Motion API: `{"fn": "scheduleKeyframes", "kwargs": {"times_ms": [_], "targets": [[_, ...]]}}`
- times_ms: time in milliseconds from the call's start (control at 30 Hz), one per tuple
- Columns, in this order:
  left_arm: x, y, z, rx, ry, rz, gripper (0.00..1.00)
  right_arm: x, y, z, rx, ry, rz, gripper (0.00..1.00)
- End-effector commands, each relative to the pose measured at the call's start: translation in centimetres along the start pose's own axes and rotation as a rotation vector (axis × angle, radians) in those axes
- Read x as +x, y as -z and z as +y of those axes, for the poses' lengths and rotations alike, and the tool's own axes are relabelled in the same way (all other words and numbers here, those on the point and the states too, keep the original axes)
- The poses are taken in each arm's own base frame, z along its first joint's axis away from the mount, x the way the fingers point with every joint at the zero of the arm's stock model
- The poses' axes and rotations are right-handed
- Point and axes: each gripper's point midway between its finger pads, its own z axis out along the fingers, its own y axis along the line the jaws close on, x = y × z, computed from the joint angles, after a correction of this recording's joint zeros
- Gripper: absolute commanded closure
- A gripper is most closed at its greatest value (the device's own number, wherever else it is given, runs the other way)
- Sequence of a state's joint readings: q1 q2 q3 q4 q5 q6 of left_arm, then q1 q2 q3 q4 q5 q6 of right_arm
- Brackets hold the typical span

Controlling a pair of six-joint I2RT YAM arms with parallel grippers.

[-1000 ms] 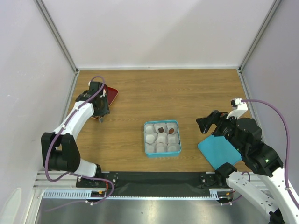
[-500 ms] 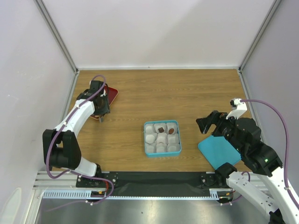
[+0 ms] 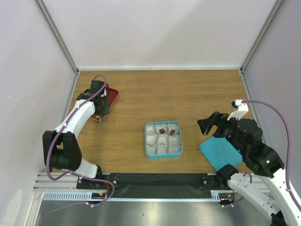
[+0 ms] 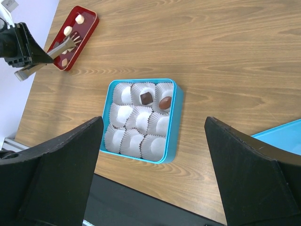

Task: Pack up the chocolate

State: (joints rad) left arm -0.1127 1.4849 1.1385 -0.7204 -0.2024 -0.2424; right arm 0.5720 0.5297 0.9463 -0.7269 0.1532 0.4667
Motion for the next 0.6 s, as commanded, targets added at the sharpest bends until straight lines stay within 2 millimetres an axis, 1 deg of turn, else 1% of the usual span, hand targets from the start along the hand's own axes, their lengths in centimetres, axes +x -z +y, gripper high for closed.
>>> {"fn": "scheduleKeyframes", "kwargs": {"times_ms": [0,200,367,400,467,500,567], "targets": [[-2.8,1.9,0.5,-0.004,0.002,-0.083,0.65,-0.9,0.0,0.1,-0.004,-0.003,-0.045,0.04],[-3.4,3.1,1.1,-0.028,-0.003,-0.116,0.66,-0.6,-0.2,0.0,0.003,-0.001,-0.030,0.05],[-4.0,4.2,1.7,-0.048,-0.006,-0.130,0.67,-1.2,0.2,0.0,0.004,-0.008,-0.055,0.05],[-4.5,4.8,1.6,-0.040,-0.003,-0.146,0.67,-1.3,0.2,0.1,-0.001,-0.008,-0.059,0.05],[-4.7,5.5,1.4,-0.023,0.000,-0.154,0.67,-1.2,0.1,0.1,0.002,-0.006,-0.056,0.04],[-5.1,6.2,1.3,-0.011,0.000,-0.175,0.67,-1.2,0.0,0.1,0.000,-0.005,-0.051,0.04],[-5.2,7.0,0.7,0.032,-0.003,-0.183,0.67,-1.2,-0.1,0.2,0.001,-0.002,-0.046,0.05]]}}
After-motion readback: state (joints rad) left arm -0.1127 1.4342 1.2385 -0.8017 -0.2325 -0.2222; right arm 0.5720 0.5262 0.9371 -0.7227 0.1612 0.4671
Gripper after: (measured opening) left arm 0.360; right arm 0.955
